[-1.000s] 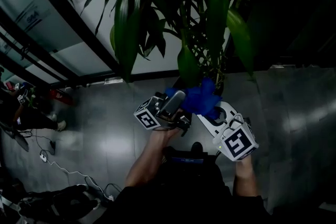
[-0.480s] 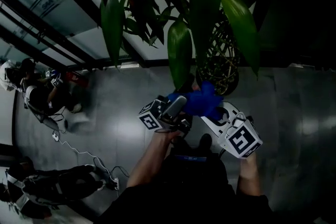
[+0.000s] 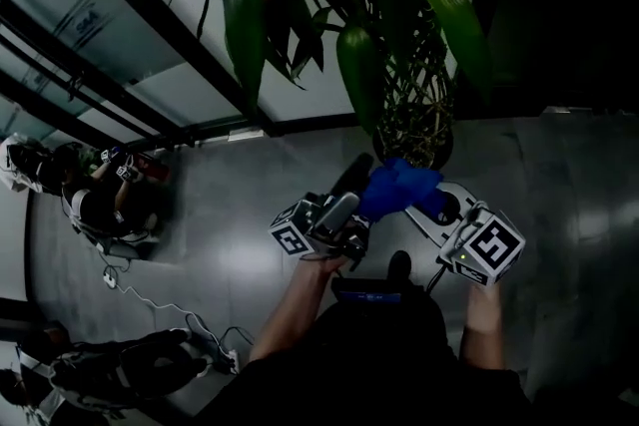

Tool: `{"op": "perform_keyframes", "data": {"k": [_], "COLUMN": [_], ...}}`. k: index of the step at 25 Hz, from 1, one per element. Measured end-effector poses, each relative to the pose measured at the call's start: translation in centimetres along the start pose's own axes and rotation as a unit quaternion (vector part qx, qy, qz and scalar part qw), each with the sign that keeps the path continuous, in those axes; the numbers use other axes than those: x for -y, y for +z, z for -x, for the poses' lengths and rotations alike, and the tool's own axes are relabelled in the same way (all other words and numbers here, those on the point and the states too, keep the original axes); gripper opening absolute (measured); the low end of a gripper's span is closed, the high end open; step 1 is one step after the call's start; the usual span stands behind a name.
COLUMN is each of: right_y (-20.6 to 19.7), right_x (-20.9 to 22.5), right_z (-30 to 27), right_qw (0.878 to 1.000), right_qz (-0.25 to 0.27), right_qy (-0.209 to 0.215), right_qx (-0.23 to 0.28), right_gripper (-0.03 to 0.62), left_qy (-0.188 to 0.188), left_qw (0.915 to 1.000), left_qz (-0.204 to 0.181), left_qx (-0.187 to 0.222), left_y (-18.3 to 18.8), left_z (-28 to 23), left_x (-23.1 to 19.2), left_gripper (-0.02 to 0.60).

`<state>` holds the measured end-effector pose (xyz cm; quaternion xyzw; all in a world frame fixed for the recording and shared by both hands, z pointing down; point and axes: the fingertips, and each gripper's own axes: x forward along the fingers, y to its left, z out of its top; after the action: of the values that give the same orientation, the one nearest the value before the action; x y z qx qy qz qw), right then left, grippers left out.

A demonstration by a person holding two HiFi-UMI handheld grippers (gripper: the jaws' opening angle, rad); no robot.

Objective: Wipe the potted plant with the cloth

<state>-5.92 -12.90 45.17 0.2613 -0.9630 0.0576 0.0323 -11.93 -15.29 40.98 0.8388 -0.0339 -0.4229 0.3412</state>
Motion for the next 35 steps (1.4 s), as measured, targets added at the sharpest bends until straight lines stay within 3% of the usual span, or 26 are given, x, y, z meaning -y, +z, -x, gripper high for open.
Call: {"op": "perform_keyframes", "data": {"k": [7, 12, 16, 21, 27, 31, 35], "right_y": [2.4, 3.9, 3.3, 1.9, 2.3, 2.8, 3.3], "right_x": [-3.6, -5.6, -7.1, -8.6, -10.7, -10.5, -9.0], "right_z": [0.3, 2.4, 3.8, 6.2, 8.0, 9.8, 14.1], "right_qw": [0.992, 0.968, 0.951, 0.944, 0.942, 0.944, 0.945], "right_qz": [-0.087, -0.178, -0.225, -0.241, -0.243, -0.240, -0.244], "right_qy": [-0.058, -0.087, -0.104, -0.111, -0.071, -0.024, -0.004], "right_qx": [0.067, 0.151, 0.186, 0.198, 0.219, 0.223, 0.217], "right_gripper": [0.078, 0.078, 0.078, 0.078, 0.078, 0.078, 0.078], "left_qy": [-0.023, -0.029, -0.022, -0.022, -0.025, -0.015, 0.002], "left_qw": [0.9994, 0.9989, 0.9986, 0.9984, 0.9976, 0.9973, 0.9971], "left_qz": [0.026, 0.020, 0.025, 0.031, 0.001, -0.032, -0.044], "left_qx": [-0.002, -0.030, -0.041, -0.041, -0.064, -0.064, -0.062], "left_y": [-0.2, -1.9, -2.9, -5.0, -7.7, -9.6, -12.6], "left_z": [2.8, 4.3, 6.3, 7.1, 6.8, 4.8, 1.5], "left_x": [4.6, 7.9, 9.1, 9.7, 13.2, 13.6, 13.4], "left_gripper": [0.383, 0.383, 0.383, 0.376, 0.365, 0.364, 0.364]}}
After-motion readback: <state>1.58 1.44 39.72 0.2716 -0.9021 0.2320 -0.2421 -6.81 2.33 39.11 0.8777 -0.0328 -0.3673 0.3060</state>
